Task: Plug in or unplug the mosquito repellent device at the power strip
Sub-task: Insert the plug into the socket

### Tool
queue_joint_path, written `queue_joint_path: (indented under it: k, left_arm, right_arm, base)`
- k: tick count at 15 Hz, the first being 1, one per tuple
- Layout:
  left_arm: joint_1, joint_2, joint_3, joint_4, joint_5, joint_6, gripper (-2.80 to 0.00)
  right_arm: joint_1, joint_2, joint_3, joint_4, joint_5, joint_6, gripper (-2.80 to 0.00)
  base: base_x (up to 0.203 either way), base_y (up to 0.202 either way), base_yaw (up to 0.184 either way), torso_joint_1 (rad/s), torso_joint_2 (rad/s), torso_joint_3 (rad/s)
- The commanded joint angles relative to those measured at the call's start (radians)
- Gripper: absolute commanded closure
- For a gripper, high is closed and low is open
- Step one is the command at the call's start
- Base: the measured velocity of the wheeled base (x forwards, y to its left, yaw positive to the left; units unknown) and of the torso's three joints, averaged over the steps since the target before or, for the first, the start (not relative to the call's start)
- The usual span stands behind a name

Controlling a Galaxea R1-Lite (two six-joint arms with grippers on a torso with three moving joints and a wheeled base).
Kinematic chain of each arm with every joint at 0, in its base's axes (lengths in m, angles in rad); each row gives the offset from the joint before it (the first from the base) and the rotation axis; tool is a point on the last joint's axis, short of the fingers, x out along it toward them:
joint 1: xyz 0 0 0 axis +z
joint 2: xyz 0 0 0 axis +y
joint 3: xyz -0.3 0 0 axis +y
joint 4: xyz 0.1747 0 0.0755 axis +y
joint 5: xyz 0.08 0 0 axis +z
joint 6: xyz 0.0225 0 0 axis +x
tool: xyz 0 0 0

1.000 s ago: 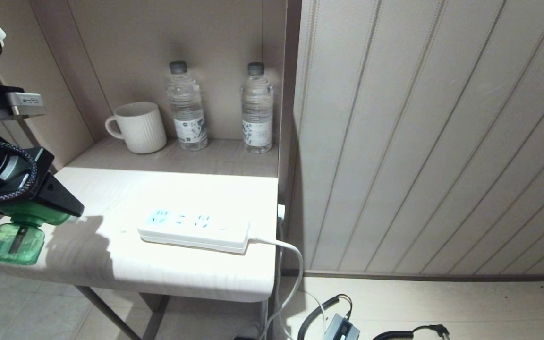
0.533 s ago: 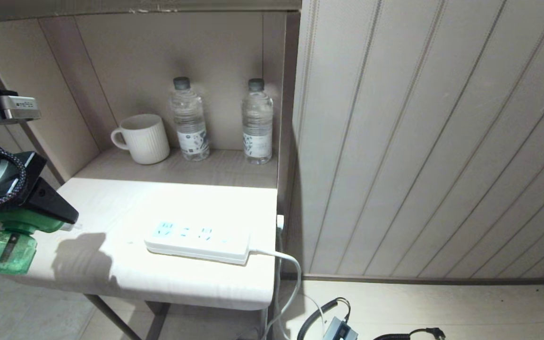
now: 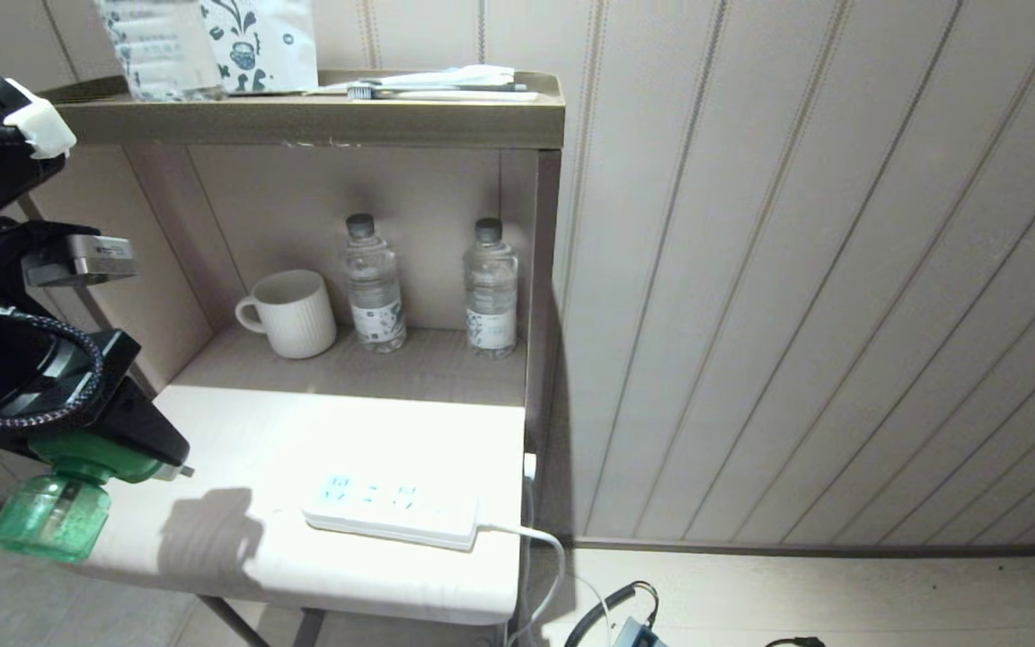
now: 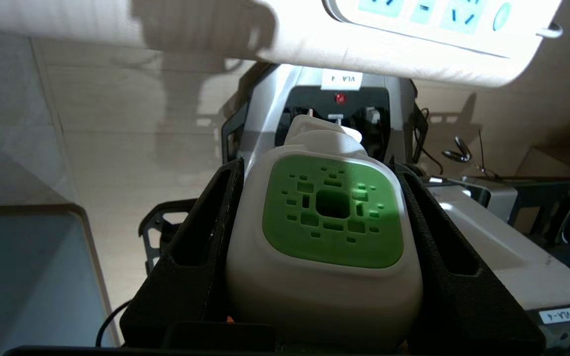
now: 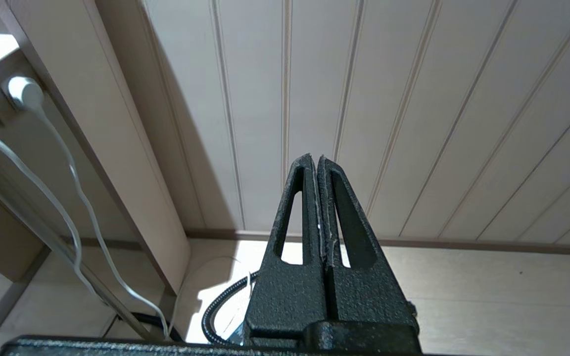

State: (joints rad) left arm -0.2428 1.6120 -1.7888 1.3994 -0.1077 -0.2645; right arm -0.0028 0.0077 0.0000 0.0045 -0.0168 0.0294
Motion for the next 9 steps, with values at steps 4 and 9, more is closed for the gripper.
queue_joint_path:
  k: [4,9]
  left_arm:
    - [-0.052,0.063,0.000,-0.011,0.000,-0.061,0.00]
    - [-0.130,0.136,0.047,-0.068,0.012,-0.224,0.00]
  right_arm:
    - [0.000,0.001,0.000,0.000,0.000,0.001,0.00]
    - [0.000,0.000,0.000,0.000,0.000,0.001,0.00]
  base:
    - [0.000,0.000,0.000,0.231,-0.51,-0.284]
    - [0.000,0.000,0.000,0.141,-0.30,-0.162]
